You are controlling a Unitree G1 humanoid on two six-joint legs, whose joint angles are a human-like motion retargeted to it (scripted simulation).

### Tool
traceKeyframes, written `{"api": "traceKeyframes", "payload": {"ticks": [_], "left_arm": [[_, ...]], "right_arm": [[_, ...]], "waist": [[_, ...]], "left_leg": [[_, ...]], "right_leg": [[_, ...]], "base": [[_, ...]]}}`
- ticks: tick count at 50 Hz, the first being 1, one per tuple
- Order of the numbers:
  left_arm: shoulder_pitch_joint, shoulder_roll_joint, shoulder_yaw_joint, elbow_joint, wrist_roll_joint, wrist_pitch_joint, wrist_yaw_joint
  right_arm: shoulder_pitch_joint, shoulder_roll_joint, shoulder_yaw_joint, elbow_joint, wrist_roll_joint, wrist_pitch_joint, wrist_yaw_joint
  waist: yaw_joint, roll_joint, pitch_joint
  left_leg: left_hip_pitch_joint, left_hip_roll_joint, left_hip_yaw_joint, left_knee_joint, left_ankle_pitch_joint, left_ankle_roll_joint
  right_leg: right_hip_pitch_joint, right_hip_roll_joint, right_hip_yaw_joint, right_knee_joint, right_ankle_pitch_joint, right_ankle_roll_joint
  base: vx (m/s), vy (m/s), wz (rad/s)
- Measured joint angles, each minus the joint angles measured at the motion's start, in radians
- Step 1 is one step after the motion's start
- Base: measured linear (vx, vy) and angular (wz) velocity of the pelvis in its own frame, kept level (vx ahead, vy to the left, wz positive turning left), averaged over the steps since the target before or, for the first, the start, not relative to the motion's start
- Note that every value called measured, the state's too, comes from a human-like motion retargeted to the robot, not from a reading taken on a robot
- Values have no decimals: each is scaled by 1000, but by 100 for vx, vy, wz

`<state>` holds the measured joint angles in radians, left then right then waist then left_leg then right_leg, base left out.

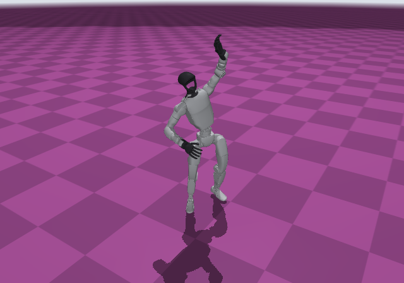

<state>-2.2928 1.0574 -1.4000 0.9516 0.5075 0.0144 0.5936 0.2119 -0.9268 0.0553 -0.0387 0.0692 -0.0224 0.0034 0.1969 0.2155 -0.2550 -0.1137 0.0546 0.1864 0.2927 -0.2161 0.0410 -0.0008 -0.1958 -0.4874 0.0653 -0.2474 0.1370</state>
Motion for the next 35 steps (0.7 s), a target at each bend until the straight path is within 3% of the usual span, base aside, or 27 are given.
{"api": "traceKeyframes", "payload": {"ticks": [5,10,12,15,18,21,25,30,35], "left_arm": [[-60,-42,0,154,-221,12,24],[-177,-147,0,250,-930,17,64],[-172,-189,80,235,-1222,-21,132],[24,-245,378,114,-1426,-101,123],[413,-374,651,-81,-1334,-87,40],[886,-539,768,-286,-1308,-61,-63],[1304,-802,872,-218,-1414,22,-220],[1355,-922,955,-68,-1487,-30,-113],[1296,-878,843,-58,-1448,-59,-119]], "right_arm": [[-231,70,123,-14,49,6,-47],[-575,335,325,32,174,37,-139],[-734,467,378,73,234,28,-211],[-928,608,378,148,331,-17,-302],[-1024,694,319,238,440,-43,-313],[-1027,719,328,320,558,-15,-244],[-1020,756,449,438,699,89,-112],[-1049,834,565,620,767,57,-309],[-1072,855,516,605,781,21,-297]], "waist": [[15,-37,9],[-73,-140,65],[-106,-181,94],[-84,-214,114],[-21,-234,97],[10,-245,91],[-42,-267,191],[-93,-304,377],[-112,-291,441]], "left_leg": [[-8,1,-22,-14,12,-2],[-8,-2,-26,-27,20,2],[-3,-4,-24,-30,21,9],[3,-6,-23,-29,17,23],[5,-9,-31,-20,12,44],[-2,-17,-53,-9,15,69],[-31,-31,-103,46,15,60],[-155,-31,-76,212,2,11],[-196,69,155,19,17,28]], "right_leg": [[-1,4,-21,1,15,-11],[-10,-1,-29,13,11,-36],[-10,-3,-28,20,5,-53],[-8,-5,-25,30,-1,-80],[-1,-7,-23,35,-4,-99],[8,-14,-36,36,1,-110],[33,-25,-71,39,-2,-128],[-2,-66,-92,107,-47,-158],[-130,-72,-95,246,-37,-144]], "base": [[3,2,22],[0,0,0],[0,0,0],[0,0,0],[0,0,0],[-1,4,31],[-7,5,56],[-16,5,35],[-10,11,8]]}}
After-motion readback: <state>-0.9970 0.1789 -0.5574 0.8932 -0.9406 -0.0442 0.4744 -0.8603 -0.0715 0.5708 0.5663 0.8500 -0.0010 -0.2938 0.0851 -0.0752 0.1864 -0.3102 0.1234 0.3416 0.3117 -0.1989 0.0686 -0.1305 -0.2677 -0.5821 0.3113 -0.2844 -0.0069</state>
